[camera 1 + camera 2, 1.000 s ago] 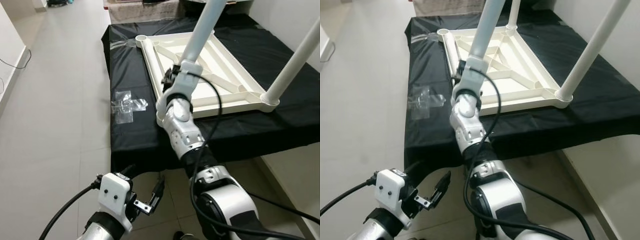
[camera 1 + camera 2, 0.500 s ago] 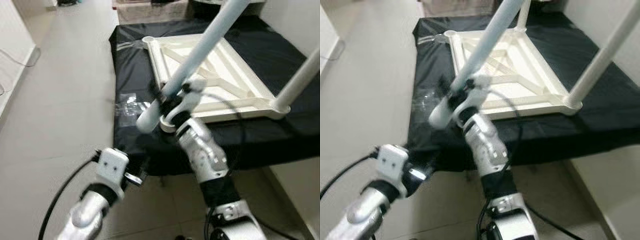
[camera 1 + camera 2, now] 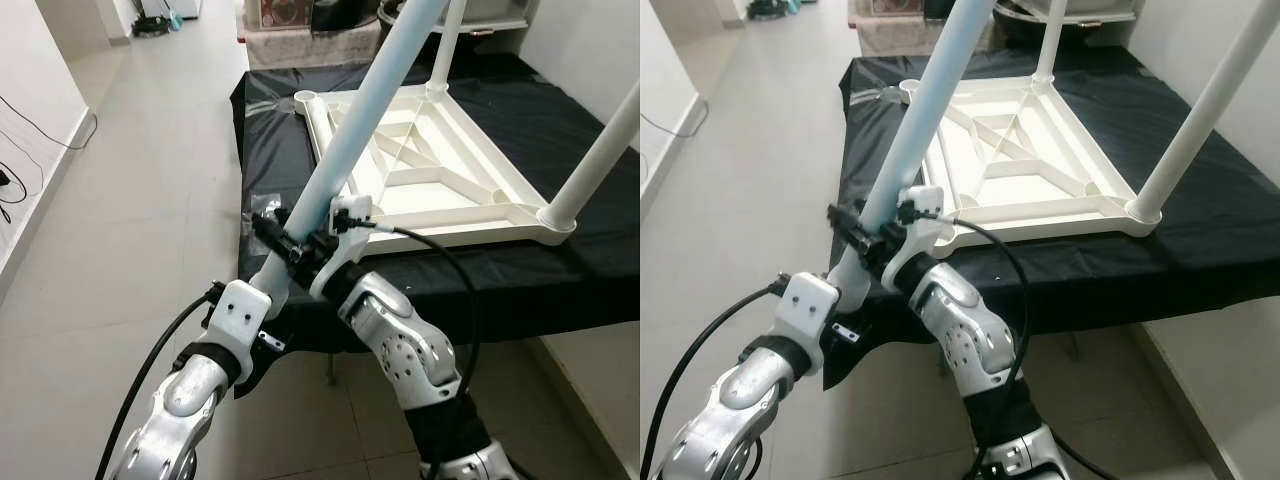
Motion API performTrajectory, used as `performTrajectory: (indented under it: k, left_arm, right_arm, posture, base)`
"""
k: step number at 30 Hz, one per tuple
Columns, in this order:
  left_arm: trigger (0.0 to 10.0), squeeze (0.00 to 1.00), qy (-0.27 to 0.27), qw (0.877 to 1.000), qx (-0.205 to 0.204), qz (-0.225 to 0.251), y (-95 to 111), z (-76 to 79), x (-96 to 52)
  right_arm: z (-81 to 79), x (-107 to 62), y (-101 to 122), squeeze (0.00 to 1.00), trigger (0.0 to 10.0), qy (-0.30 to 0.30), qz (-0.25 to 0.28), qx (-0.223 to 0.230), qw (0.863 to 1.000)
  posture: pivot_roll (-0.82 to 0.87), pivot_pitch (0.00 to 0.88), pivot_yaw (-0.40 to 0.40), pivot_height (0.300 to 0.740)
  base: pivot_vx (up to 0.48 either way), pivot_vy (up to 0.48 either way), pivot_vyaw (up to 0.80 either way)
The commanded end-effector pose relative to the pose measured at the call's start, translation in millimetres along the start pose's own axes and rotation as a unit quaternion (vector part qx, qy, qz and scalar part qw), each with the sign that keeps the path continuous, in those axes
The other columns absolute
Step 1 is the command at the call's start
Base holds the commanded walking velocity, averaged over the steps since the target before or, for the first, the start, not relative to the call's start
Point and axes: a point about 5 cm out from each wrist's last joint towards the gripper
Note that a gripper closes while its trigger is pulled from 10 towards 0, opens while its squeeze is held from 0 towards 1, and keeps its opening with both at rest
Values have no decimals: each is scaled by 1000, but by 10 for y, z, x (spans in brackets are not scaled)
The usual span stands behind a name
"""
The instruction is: Building children table
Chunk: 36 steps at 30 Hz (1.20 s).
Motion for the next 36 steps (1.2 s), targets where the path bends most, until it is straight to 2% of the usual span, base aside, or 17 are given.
performTrajectory:
  k: [1,4,12,13,17,24,25,32,33,34,36]
  left_arm:
    - [10000,0,-3,1000,4,-3,-16,10,22]
    - [10000,0,-6,1000,4,1,6,31,109]
    - [10000,0,-10,1000,-2,1,-13,50,144]
    - [0,0,-14,1000,-3,-4,-32,58,150]
    - [0,0,-24,999,-13,-17,-84,79,145]
    - [0,0,-14,1000,-6,-19,-106,51,136]
    - [10000,0,-14,1000,-7,-18,-106,46,137]
    - [10000,0,-21,999,-26,-11,-89,25,78]
    - [10000,0,-30,999,-36,-20,-118,-42,-49]
    - [10000,0,-30,999,-36,-20,-118,-42,-49]
    - [10000,0,-40,998,-47,-29,-144,-91,-140]
  right_arm:
    - [-61,-5,-6,0,10000,17,-2,5,1000]
    - [-69,-30,-47,0,10000,17,-11,9,1000]
    - [-96,-34,-62,0,10000,18,-15,10,1000]
    - [-113,-35,-69,0,10000,20,-16,10,1000]
    - [-128,-34,-67,0,10000,22,-18,9,1000]
    - [-109,-37,-44,0,10000,20,-15,3,1000]
    - [-107,-39,-42,1000,10000,21,-15,0,1000]
    - [-41,-56,-17,1000,10000,24,-13,-18,999]
    - [61,-69,34,0,10000,34,-14,-32,999]
    - [61,-69,34,0,10000,34,-14,-32,999]
    - [132,-82,61,0,10000,44,-17,-44,998]
  posture:
    - [70,80,0,740]
    - [71,84,-1,740]
    - [71,84,-1,740]
    - [65,90,1,740]
    - [65,91,1,740]
    - [65,91,1,740]
    - [65,91,2,740]
    - [65,91,2,740]
    - [66,94,5,740]
    - [66,94,5,740]
    - [66,94,5,740]
  base:
    - [0,0,0]
    - [0,0,0]
    - [0,0,0]
    - [0,0,0]
    - [0,0,0]
    - [0,0,0]
    - [0,0,0]
    - [0,0,0]
    - [0,0,0]
    - [0,0,0]
    - [0,0,0]
Point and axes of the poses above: a point about 5 cm out from each wrist's last joint towards the gripper, its own x axis pointing out of the wrist towards the gripper, its own y axis along the axis of the wrist's last joint, z = x × y, and after that the axes turned 7 degrees about -x, right-handed
